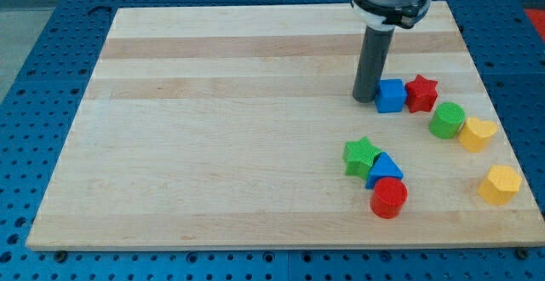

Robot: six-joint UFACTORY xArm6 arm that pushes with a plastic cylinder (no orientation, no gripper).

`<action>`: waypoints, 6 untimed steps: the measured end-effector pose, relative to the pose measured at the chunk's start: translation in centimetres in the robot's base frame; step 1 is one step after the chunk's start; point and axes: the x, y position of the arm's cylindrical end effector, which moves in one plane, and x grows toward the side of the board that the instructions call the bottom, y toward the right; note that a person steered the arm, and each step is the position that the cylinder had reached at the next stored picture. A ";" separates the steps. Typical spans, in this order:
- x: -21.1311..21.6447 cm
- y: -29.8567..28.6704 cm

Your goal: Nudge the blue cube along with red star up a bit

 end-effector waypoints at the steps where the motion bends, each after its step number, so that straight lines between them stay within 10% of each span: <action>1: 0.2 -0.8; 6: 0.3 3.6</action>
